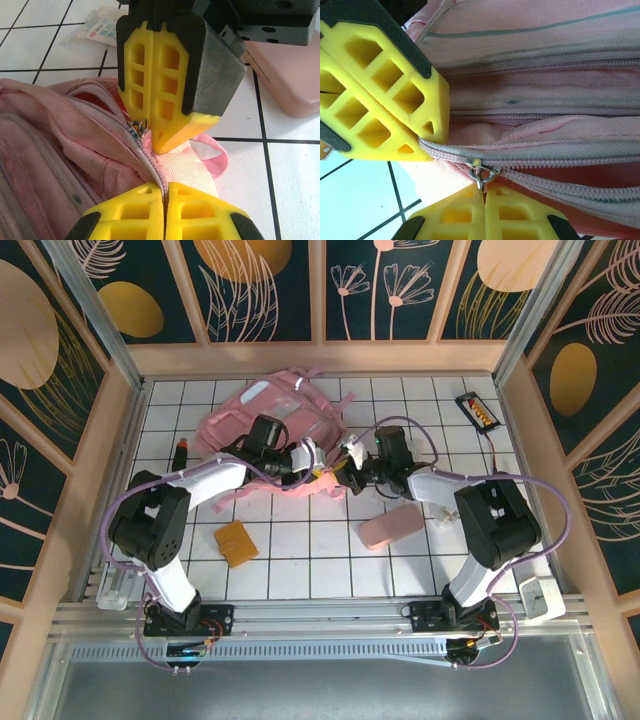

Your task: Pack the student bag

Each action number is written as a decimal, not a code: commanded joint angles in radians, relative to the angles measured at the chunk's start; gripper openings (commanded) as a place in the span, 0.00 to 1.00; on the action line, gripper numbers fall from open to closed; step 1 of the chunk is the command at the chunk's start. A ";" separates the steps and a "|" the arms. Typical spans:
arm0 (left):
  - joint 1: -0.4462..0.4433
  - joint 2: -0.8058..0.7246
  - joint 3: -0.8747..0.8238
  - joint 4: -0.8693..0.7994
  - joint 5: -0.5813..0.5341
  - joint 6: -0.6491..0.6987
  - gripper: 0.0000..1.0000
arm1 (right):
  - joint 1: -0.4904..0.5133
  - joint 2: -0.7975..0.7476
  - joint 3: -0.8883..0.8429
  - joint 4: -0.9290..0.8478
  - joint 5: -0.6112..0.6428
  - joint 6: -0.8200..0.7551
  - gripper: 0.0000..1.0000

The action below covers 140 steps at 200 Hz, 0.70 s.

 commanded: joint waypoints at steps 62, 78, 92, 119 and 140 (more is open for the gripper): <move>-0.004 -0.029 -0.009 0.029 0.092 0.034 0.00 | -0.023 -0.023 -0.043 0.146 -0.154 0.008 0.26; -0.004 -0.032 -0.013 0.036 0.096 0.030 0.00 | -0.022 -0.001 -0.029 0.154 -0.148 0.028 0.24; -0.004 -0.032 -0.019 0.041 0.099 0.026 0.00 | -0.016 0.011 -0.024 0.162 -0.141 0.032 0.24; -0.003 -0.032 -0.028 0.052 0.097 0.018 0.00 | -0.003 0.027 -0.014 0.175 -0.129 0.050 0.19; -0.004 -0.032 -0.033 0.064 0.093 0.008 0.00 | 0.016 0.037 -0.010 0.171 -0.054 0.063 0.16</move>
